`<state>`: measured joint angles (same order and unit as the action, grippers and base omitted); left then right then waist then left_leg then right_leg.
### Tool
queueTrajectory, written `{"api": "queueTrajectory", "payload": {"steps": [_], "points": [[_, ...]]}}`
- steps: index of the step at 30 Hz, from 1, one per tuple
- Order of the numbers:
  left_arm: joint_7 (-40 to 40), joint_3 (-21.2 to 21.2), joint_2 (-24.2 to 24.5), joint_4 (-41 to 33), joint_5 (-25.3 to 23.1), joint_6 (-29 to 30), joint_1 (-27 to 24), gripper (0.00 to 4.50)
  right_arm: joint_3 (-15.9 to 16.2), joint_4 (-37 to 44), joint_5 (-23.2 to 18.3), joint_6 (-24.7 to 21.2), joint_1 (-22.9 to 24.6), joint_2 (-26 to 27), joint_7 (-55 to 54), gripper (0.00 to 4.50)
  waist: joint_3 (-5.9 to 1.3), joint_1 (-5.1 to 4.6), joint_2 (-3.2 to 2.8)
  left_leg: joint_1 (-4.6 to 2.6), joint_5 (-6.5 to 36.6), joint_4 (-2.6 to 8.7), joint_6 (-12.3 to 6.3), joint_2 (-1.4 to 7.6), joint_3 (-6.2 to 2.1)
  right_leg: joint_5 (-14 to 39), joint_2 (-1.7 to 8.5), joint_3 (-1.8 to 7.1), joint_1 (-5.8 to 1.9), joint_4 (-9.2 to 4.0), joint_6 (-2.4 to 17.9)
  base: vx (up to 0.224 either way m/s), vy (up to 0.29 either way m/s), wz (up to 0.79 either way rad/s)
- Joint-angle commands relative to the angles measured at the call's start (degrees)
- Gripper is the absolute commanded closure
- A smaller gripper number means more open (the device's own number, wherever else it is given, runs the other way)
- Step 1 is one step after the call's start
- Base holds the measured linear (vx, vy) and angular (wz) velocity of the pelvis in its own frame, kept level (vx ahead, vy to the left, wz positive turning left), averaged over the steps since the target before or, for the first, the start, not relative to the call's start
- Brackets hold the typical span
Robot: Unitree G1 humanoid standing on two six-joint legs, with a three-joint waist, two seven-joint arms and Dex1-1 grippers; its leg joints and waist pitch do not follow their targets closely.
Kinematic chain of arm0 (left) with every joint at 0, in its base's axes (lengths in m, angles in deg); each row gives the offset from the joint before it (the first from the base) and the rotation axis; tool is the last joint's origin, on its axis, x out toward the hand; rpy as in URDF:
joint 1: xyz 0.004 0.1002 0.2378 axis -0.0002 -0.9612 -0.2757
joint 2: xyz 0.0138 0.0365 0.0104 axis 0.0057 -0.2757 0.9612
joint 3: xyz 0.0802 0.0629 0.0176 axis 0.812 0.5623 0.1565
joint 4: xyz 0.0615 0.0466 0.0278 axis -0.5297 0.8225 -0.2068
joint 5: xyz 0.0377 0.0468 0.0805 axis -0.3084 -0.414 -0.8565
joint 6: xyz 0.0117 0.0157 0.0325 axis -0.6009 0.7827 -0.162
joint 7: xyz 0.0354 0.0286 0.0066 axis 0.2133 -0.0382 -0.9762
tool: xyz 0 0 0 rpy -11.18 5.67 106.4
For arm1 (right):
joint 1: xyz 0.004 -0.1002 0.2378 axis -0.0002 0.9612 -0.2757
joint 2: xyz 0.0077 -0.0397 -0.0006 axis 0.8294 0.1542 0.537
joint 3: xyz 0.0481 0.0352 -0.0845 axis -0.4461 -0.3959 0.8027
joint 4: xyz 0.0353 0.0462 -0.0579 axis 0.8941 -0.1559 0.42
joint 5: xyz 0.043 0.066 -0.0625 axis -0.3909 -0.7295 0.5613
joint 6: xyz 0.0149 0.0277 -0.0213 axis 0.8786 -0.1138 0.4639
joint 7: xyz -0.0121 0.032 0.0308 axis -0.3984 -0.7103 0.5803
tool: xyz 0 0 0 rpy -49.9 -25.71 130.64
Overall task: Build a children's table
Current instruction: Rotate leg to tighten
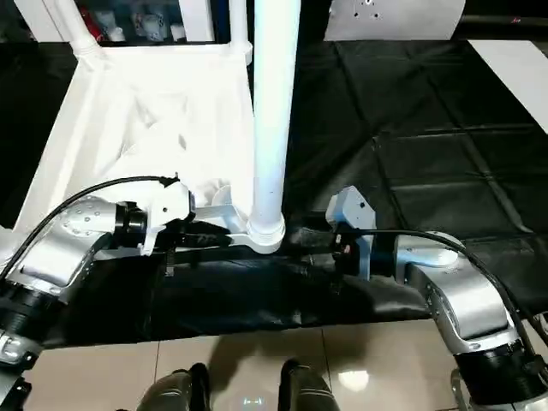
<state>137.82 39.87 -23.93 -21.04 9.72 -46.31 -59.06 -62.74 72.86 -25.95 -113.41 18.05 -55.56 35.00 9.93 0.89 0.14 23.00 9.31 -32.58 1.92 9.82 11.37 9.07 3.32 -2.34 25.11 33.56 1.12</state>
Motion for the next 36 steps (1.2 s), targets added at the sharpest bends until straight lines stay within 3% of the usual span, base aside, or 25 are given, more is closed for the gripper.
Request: {"api": "queueTrajectory", "payload": {"steps": [1, 7, 13, 21, 23, 24, 28, 35, 36], "points": [[1.88, 0.97, 0.57, -0.22, 0.4, -0.53, -1.74, 4.43, -0.84, 1.32, -0.56, -0.57, 0.11, -0.9, 0.81, 0.0, -3.25, 0.28, 0.49, -1.59, 10.74, 3.78, -5.38, 3.43, -1.64, 17.61, 4.93, 2.9, -2.93, -4.31, 11.39, 0.0, 0.0, 0.0], [4.03, 1.64, 1.15, -1.97, 1.39, -1.38, -2.66, 4.43, -1.27, 0.3, -1.2, -0.22, -0.74, -0.99, 1.75, 0.0, -3.45, 0.34, 0.18, -1.64, 7.34, 3.68, -7.16, 3.53, -1.43, 9.37, 4.86, 2.86, -3.3, -3.56, 13.91, 0.0, 0.0, 0.0], [6.1, 2.63, 2.12, -3.87, 1.71, -2.76, -3.95, 4.43, -0.94, -0.64, -1.89, 1.41, -1.5, -1.67, 4.86, 0.0, -3.6, 0.53, 0.09, -1.79, 6.94, 3.63, -7.85, 3.62, -1.28, 7.22, 4.88, 2.87, -3.51, -3.37, 14.92, 0.0, 0.0, 0.0], [7.11, 3.19, 2.71, -3.26, 0.6, -4.93, -3.19, 4.43, 0.47, -9.36, 0.06, 3.39, -7.66, -1.03, 8.58, 0.0, -4.02, 1.15, 0.09, -1.95, 5.22, 3.32, -8.03, 3.68, -1.09, 5.15, 4.76, 2.81, -3.59, -2.85, 16.36, 0.0, 0.0, 0.0], [7.06, 3.2, 2.73, -3.5, 0.59, -5.15, -3.37, 4.43, 1.02, -10.77, 0.65, 3.94, -8.81, -0.53, 8.98, 0.0, -4.3, 1.16, 0.14, -1.93, 4.52, 3.18, -8.1, 3.66, -1.1, 4.14, 4.72, 2.74, -3.65, -2.55, 16.76, 0.0, 0.0, 0.0], [7.03, 3.17, 2.76, -3.68, 0.66, -5.3, -3.6, 4.43, 1.42, -11.52, 0.88, 4.36, -9.38, -0.24, 9.2, 0.0, -4.65, 1.45, -0.48, -1.95, 4.2, 3.05, -8.14, 3.66, -1.17, 3.38, 4.82, 2.71, -3.83, -2.4, 17.1, 0.0, 0.0, 0.0], [7.34, 3.29, 2.75, -4.15, 1.17, -5.46, -4.3, 4.43, 2.14, -14.04, 1.25, 6.56, -10.71, 0.56, 10.78, 0.0, -5.17, 1.67, -0.11, -1.8, 2.91, 2.74, -8.79, 3.69, -1.05, -0.43, 4.75, 2.68, -4.08, -1.89, 18.21, 0.0, 0.0, 0.0], [7.91, 3.83, 2.78, -4.47, 1.1, -5.88, -4.65, 4.43, 2.0, -16.52, -0.19, 7.14, -11.86, 1.12, 14.92, 0.0, -5.27, 2.02, -0.02, -1.69, 5.32, 2.49, -8.06, 3.63, -1.03, 4.27, 4.82, 2.73, -4.12, -2.13, 17.66, 0.0, 0.0, 0.0], [7.91, 3.98, 2.68, -4.36, 0.98, -5.98, -4.58, 4.5, 2.18, -16.31, -1.3, 6.37, -12.08, 1.27, 16.51, 0.3, -5.26, 2.13, 0.04, -1.74, 5.72, 2.52, -7.71, 3.64, -1.08, 5.42, 4.8, 2.73, -4.1, -2.17, 17.36, 0.0, 0.0, 0.0]]}}
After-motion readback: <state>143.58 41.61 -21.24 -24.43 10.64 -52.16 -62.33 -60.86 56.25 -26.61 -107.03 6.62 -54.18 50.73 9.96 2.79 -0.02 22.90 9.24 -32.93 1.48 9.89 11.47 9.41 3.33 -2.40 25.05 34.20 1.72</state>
